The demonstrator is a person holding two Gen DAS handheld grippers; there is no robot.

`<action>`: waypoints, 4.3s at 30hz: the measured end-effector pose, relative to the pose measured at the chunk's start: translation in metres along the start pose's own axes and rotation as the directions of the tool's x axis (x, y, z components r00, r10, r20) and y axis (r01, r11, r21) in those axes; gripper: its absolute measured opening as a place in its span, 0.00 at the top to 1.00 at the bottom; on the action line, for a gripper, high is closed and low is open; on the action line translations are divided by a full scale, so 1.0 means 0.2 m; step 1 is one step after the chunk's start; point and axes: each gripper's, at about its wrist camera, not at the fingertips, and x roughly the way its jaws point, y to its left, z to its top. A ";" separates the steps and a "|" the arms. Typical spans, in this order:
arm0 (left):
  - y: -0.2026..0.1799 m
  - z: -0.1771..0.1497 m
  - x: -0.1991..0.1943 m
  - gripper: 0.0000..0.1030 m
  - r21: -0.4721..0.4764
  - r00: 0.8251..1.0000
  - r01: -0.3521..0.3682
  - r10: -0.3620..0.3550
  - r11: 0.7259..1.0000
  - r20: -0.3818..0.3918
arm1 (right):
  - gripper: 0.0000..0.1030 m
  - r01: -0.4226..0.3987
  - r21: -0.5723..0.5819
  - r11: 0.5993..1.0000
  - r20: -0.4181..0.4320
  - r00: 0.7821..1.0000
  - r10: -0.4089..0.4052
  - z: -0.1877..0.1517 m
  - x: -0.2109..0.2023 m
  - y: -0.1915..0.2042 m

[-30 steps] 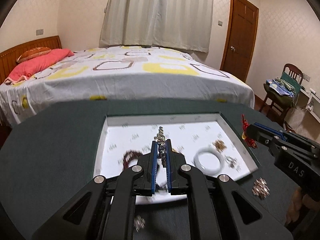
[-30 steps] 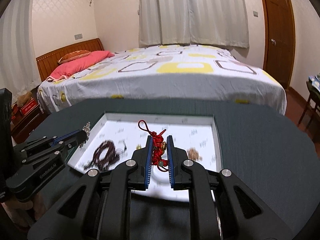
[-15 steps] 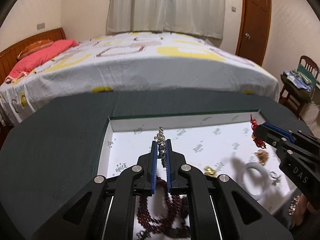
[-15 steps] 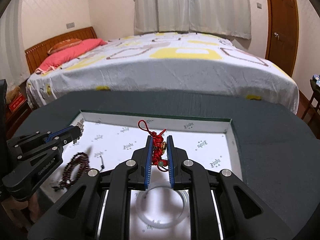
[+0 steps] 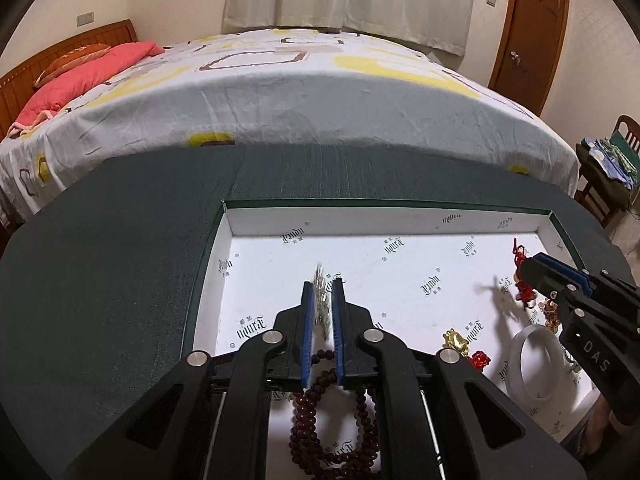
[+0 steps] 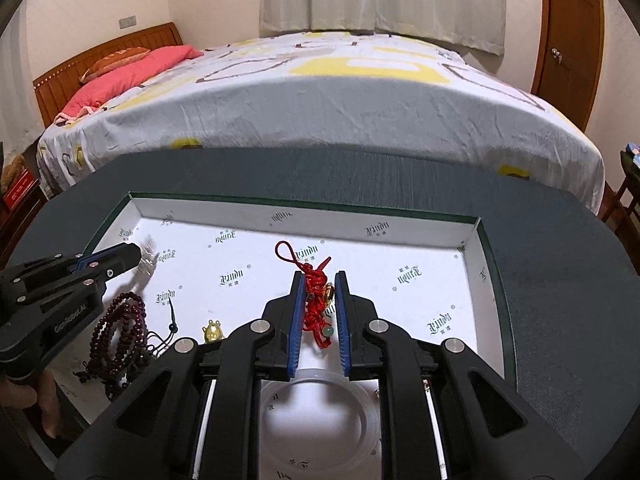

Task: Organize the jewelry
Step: 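Lower both items into the box and open both tools, then withdraw both tools and move the right tool to the pearl flower brooch, then grasp the gold pearl flower brooch with the right tool while the left tool grasps the silver pearl brooch, then carry both pearl brooches over the box with both tools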

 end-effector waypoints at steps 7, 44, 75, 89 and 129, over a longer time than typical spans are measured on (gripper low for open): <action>-0.01 0.00 -0.03 0.60 0.001 1.000 -0.007 0.007 1.000 0.026 | 0.63 0.003 0.006 1.000 0.008 1.000 -0.003 0.00 -0.01 -0.01; -0.07 -0.39 -0.64 0.30 -0.041 0.982 -0.030 0.038 0.999 0.186 | 0.36 0.088 0.020 0.996 0.165 0.982 -0.090 -0.46 -0.71 -0.09; -0.04 -0.67 -0.55 0.29 -0.032 0.995 -0.079 0.081 0.996 0.056 | 0.74 0.105 0.101 0.989 -0.063 0.993 -0.099 -0.77 -0.57 -0.27; -0.04 -0.67 -0.48 0.43 -0.027 0.999 -0.046 0.047 0.999 0.009 | 0.85 0.081 0.093 0.992 -0.047 0.996 -0.077 -0.74 -0.59 -0.24; -0.07 -0.64 -0.56 0.85 0.010 0.999 0.014 -0.014 1.000 0.034 | 0.85 0.015 0.094 0.995 -0.014 1.000 -0.014 -0.71 -0.63 -0.18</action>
